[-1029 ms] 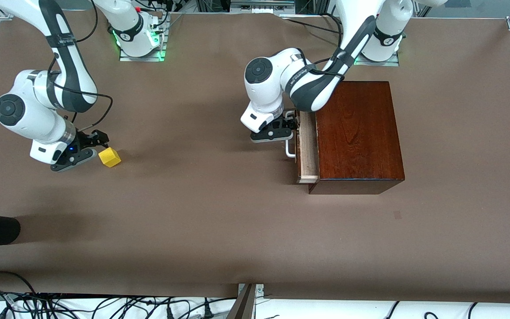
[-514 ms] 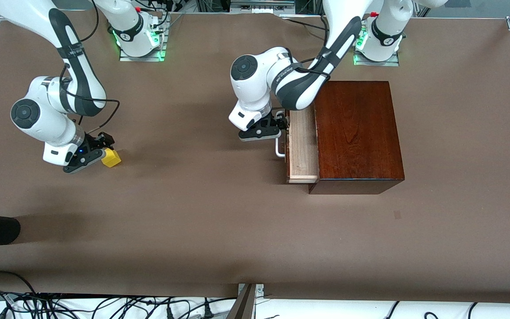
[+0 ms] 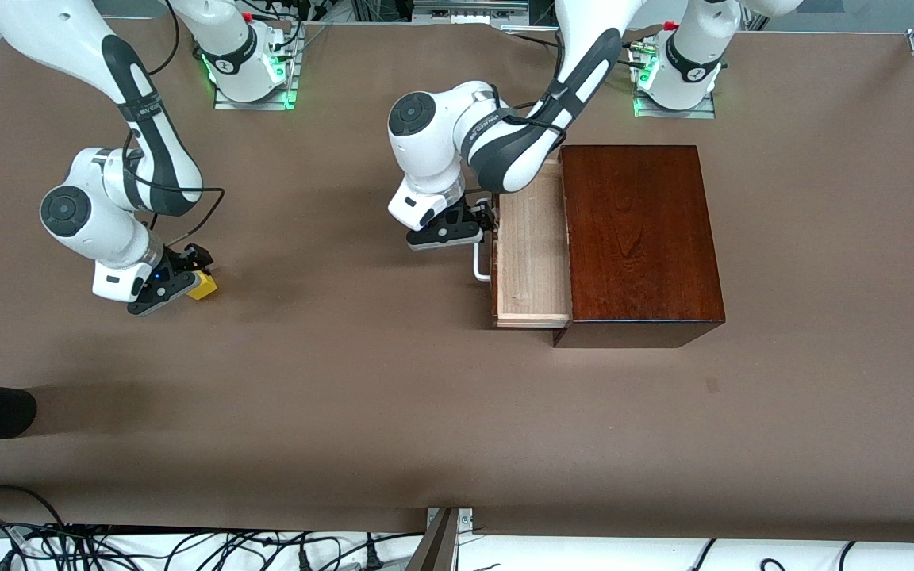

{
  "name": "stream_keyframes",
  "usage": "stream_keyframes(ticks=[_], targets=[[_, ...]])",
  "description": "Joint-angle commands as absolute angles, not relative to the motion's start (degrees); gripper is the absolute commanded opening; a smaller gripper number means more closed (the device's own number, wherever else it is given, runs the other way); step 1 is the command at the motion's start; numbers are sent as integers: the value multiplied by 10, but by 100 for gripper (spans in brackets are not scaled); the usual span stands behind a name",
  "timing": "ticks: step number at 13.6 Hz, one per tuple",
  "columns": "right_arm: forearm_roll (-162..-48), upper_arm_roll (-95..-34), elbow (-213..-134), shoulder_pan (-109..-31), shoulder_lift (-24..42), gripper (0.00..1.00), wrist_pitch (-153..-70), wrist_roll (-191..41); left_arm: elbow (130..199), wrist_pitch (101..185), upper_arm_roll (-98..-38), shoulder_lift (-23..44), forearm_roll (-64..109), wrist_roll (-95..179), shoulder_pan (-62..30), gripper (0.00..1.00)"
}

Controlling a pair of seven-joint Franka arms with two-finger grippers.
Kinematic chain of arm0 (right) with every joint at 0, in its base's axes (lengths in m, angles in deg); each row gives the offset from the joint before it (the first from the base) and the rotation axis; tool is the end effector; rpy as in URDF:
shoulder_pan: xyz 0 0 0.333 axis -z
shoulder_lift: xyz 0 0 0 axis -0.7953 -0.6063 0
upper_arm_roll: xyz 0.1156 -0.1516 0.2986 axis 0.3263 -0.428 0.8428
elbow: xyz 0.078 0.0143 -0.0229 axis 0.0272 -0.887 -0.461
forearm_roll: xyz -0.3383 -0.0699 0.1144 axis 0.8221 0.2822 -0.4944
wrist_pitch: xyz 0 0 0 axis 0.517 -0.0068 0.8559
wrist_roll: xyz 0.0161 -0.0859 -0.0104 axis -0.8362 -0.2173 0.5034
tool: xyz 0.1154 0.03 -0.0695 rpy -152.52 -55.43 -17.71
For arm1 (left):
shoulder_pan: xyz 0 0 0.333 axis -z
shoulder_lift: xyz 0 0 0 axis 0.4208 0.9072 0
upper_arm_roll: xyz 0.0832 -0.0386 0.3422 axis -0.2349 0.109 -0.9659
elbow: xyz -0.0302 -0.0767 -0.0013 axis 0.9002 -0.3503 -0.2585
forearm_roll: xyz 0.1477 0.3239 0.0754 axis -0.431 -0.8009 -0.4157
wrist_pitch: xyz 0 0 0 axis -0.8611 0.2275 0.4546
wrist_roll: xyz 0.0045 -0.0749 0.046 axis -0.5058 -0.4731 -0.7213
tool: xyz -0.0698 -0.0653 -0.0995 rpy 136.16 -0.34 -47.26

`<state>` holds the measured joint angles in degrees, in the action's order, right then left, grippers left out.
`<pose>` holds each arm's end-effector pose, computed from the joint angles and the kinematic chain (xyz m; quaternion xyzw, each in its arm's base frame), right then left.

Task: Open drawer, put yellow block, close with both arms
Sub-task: 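Pull the drawer fully open while the right gripper grasps the cube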

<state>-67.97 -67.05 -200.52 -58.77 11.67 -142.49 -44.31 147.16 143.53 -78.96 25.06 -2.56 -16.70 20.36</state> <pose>0.5518 -0.0190 0.2450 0.9549 0.2957 -0.0123 0.0226 0.4646 -0.5433 0.2941 -0.9948 -0.0530 -0.0497 0.0708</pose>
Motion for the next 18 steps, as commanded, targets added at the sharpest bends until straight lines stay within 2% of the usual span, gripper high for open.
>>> stream_keyframes(ticks=[1,10,11,13,17,18], targets=[[-691,-661,-2019,-584,116,100,-1445,-430,1400,1480,-781,304,14,-198,232,100],[-692,-660,-2027,-582,93,100,-1479,-429,1402,1524,-781,311,19,-198,234,100],[-692,-660,-2027,-582,90,96,-1483,-429,1402,1524,-781,311,19,-198,235,100],[-693,-660,-2027,-582,88,76,-1485,-426,1402,1520,-781,310,18,-197,234,100],[-694,-660,-2027,-582,89,19,-1484,-422,1412,1477,-781,278,15,-192,232,100],[-694,-660,-2027,-582,92,15,-1483,-421,1413,1464,-779,267,16,-192,231,100]])
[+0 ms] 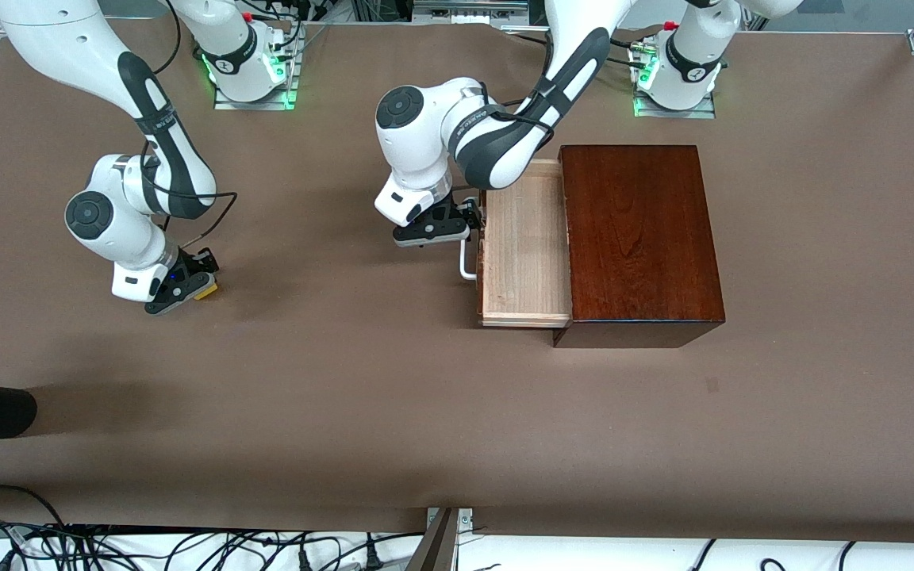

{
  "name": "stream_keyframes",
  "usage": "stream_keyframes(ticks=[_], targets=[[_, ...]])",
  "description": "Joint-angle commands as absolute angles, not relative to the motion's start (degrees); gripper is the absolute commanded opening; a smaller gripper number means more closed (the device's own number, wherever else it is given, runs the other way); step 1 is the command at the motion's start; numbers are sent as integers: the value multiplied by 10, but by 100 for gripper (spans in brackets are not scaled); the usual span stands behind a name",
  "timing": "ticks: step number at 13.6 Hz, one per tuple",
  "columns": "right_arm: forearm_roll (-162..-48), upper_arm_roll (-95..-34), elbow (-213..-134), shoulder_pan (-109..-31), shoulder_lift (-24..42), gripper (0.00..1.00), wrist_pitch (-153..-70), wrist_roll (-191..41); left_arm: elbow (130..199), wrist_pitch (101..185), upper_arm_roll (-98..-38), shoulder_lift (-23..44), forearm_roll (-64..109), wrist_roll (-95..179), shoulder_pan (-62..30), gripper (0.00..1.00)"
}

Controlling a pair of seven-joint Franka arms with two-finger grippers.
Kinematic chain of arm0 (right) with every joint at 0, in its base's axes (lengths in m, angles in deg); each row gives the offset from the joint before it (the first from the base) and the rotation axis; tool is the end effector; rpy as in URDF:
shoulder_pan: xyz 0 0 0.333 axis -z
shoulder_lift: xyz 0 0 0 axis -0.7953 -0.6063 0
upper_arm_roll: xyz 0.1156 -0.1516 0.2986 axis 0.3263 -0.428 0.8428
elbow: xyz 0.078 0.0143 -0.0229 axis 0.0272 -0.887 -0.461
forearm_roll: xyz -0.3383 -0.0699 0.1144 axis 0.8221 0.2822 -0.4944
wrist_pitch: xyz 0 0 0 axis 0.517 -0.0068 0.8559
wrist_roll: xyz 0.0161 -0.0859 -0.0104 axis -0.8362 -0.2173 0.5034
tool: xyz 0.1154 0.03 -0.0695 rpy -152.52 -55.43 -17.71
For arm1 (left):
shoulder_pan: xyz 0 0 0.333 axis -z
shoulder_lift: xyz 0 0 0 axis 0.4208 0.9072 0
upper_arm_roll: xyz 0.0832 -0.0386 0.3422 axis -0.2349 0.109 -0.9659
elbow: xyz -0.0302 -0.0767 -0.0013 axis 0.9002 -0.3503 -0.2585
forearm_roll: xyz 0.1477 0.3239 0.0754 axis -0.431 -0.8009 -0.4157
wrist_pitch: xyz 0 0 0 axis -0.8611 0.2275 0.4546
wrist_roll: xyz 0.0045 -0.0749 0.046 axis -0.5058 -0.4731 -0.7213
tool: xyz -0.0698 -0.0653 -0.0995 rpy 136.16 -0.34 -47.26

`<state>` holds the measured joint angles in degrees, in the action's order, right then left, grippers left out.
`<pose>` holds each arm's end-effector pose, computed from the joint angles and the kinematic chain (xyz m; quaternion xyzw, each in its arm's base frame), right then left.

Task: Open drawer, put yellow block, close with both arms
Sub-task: 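Pull the drawer fully open while the right gripper grasps the cube, then release the handle and raise the left gripper while the right lifts the cube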

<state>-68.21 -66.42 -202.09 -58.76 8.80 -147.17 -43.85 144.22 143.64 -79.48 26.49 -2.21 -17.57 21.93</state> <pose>0.5472 -0.0138 0.2152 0.9524 0.3039 -0.0104 0.0234 0.4619 -0.5615 0.2978 -0.9951 -0.0550 -0.0577 0.0583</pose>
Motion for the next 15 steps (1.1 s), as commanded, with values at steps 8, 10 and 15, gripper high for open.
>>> stream_keyframes(ticks=[8,10,15], targets=[[-694,-658,-1977,-584,185,15,-1341,-423,1414,1348,-766,205,16,-191,228,100],[-694,-651,-1956,-584,205,15,-1314,-424,1416,1317,-765,181,16,-188,214,100],[-694,-629,-1876,-585,207,15,-1203,-419,1451,1281,-713,97,23,-174,84,100]])
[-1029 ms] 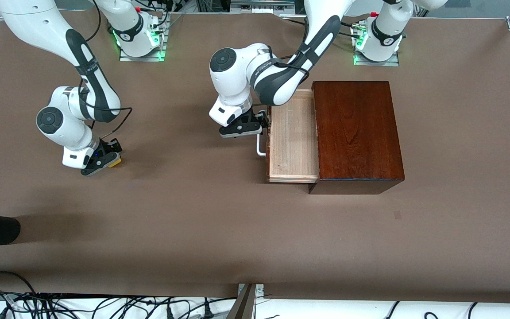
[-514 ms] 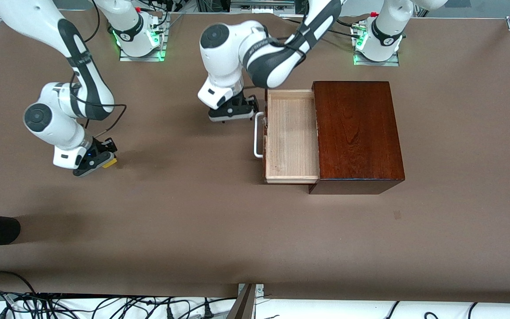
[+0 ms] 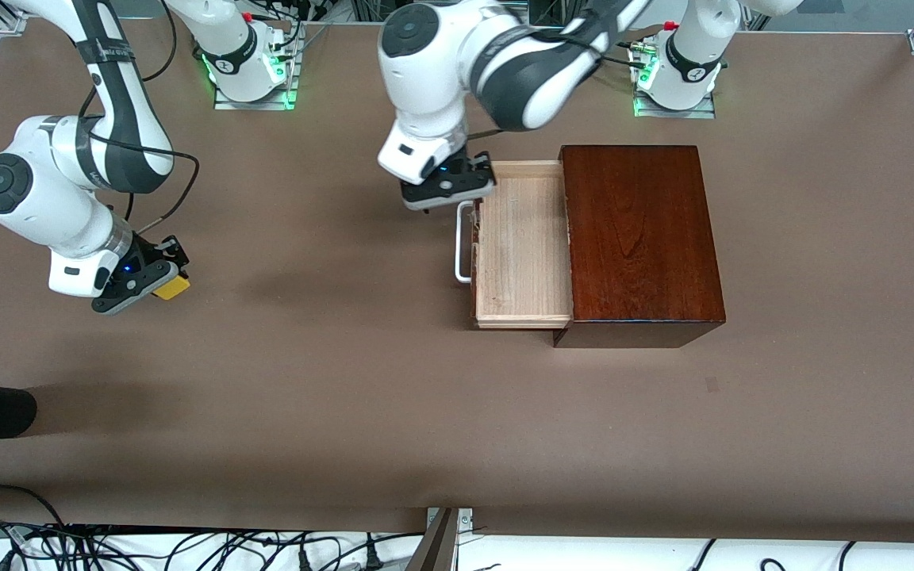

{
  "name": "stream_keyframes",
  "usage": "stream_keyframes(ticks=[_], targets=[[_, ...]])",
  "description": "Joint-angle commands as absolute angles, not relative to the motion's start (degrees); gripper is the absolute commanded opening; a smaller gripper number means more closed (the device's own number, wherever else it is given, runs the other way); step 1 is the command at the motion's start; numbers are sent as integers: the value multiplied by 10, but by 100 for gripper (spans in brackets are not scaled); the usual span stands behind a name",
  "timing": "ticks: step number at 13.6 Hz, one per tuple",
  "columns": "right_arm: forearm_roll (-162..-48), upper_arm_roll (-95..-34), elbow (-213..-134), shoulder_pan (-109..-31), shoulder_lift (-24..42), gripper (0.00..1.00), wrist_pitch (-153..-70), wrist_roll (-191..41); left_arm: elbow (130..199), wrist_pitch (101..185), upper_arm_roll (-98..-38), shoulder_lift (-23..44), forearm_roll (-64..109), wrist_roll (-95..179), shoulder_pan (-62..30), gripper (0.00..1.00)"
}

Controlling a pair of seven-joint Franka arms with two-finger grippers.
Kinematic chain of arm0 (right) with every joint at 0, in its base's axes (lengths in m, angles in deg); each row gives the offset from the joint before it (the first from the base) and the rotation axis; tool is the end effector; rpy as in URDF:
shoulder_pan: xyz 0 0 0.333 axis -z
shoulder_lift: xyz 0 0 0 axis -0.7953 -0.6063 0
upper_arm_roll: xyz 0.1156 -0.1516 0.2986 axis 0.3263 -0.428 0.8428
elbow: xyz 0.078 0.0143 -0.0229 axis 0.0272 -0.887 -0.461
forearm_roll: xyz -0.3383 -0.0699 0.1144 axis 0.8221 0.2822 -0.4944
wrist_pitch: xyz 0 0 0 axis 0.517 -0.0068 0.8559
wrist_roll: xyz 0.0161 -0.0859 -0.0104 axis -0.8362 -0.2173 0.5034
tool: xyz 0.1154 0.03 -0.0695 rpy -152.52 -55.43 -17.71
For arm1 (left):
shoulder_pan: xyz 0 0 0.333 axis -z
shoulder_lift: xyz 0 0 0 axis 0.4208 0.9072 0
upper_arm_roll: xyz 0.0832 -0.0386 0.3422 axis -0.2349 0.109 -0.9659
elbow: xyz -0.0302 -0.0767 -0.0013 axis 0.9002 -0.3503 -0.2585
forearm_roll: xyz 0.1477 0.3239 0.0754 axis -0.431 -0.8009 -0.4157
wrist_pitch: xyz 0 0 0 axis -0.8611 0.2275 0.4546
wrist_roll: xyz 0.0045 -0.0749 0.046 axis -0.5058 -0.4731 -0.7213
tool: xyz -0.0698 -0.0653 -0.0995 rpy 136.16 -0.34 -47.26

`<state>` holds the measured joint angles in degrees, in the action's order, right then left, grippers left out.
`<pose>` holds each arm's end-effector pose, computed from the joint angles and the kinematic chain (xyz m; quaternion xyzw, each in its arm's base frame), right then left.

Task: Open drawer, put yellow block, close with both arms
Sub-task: 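Release the handle and raise the left gripper while the right lifts the cube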

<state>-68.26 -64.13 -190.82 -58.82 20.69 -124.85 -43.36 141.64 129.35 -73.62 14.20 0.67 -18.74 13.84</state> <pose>0.5716 0.0113 0.3708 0.9462 0.3235 0.0012 0.0084 0.4732 -0.5041 0.4528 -0.9910 -0.1221 -0.0392 0.0393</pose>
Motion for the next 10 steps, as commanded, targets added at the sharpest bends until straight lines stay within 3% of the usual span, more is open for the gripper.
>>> stream_keyframes(ticks=[1,5,10], targets=[[-694,-620,-1860,-585,208,15,-1184,-413,1451,1264,-713,86,31,-152,72,100],[-693,-590,-1796,-585,207,15,-1111,-393,1460,1208,-744,28,66,-9,7,100],[-693,-529,-1749,-586,207,14,-1066,-271,1536,1177,-868,-72,129,244,-39,100]])
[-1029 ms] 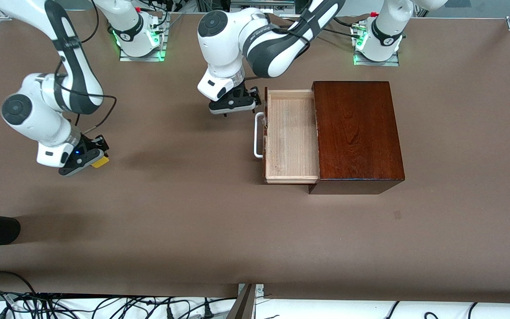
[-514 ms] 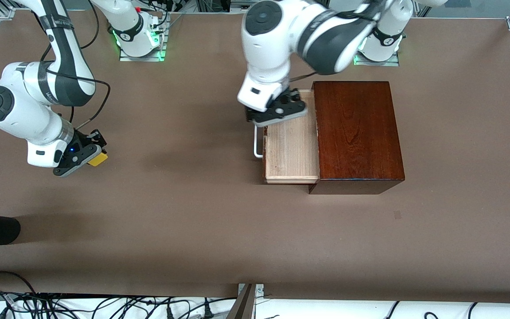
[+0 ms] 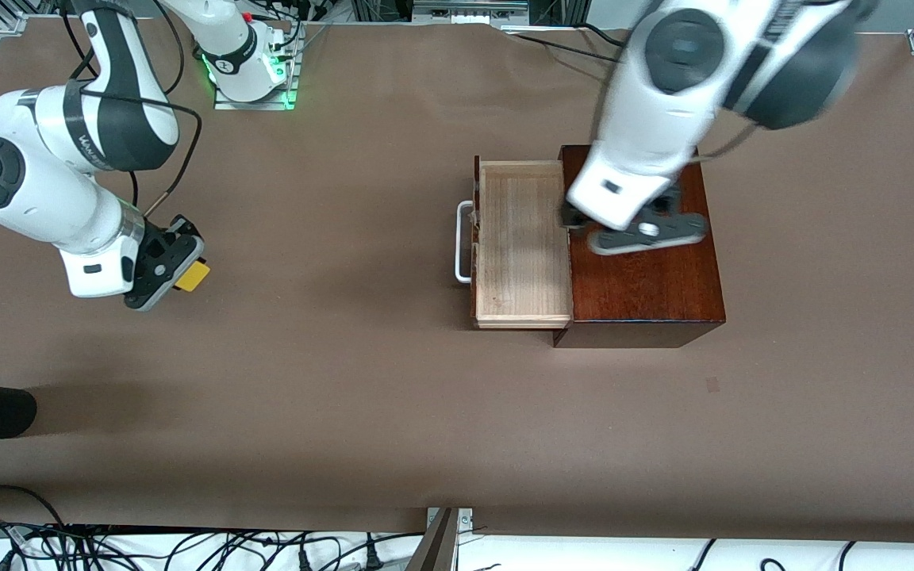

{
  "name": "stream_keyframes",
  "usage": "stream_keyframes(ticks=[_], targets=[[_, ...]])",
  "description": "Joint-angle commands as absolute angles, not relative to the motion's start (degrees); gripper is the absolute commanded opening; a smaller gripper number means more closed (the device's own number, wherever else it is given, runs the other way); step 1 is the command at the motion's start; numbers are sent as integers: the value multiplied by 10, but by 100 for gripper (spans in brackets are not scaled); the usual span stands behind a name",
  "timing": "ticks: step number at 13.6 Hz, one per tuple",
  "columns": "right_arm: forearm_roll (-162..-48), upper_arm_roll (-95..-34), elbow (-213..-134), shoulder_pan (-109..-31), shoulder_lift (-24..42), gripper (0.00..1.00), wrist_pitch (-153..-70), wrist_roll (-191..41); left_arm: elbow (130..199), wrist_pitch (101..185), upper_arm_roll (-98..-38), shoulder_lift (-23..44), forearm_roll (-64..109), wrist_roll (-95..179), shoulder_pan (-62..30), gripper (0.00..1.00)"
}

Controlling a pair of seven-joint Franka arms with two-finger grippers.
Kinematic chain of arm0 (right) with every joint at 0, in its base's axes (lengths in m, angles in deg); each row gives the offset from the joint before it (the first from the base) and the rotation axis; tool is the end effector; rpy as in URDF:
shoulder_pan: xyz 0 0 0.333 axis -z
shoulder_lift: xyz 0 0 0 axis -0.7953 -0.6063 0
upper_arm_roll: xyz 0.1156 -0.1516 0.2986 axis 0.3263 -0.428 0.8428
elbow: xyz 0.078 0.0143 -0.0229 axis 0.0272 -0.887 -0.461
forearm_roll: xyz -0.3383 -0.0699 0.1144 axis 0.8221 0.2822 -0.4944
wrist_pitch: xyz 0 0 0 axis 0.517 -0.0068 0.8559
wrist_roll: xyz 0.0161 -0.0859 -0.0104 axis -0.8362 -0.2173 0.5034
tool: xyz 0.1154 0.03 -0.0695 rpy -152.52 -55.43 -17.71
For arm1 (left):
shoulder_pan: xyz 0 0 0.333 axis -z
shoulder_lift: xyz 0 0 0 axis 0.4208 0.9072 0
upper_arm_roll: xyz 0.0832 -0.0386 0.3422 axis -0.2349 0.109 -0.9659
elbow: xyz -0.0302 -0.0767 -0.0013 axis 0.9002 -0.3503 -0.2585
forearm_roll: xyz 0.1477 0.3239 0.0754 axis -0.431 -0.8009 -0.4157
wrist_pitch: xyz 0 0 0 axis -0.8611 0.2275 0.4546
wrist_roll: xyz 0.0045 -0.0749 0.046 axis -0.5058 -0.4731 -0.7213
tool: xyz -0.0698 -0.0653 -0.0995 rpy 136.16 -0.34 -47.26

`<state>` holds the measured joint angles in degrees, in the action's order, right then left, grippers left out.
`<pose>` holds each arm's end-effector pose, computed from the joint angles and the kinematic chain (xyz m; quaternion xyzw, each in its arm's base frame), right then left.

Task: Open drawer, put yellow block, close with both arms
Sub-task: 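Release the handle and raise the left gripper while the right lifts the cube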

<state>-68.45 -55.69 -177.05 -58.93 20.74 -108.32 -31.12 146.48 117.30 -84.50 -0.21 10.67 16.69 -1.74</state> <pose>0.5845 0.0963 0.4497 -0.8729 -0.4873 0.0158 0.0156 0.5537 -0.2496 0.5559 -0.9973 -0.0569 0.0271 0.0374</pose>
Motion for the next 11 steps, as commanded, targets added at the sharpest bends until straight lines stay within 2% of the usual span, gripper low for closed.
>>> stream_keyframes(ticks=[1,3,6,8,11], targets=[[-693,-509,-1737,-586,206,14,-1066,-255,1550,1177,-873,-90,130,281,-59,100],[-692,-475,-1731,-586,207,14,-1066,-239,1570,1186,-897,-113,131,335,-79,100],[-689,-429,-1702,-589,203,14,-1065,-238,1604,1187,-901,-150,131,385,-119,100],[-684,-419,-1664,-617,196,8,-1033,-242,1633,1204,-905,-170,131,398,-131,100],[-677,-419,-1627,-666,175,8,-1013,-251,1628,1207,-907,-165,133,397,-133,100]])
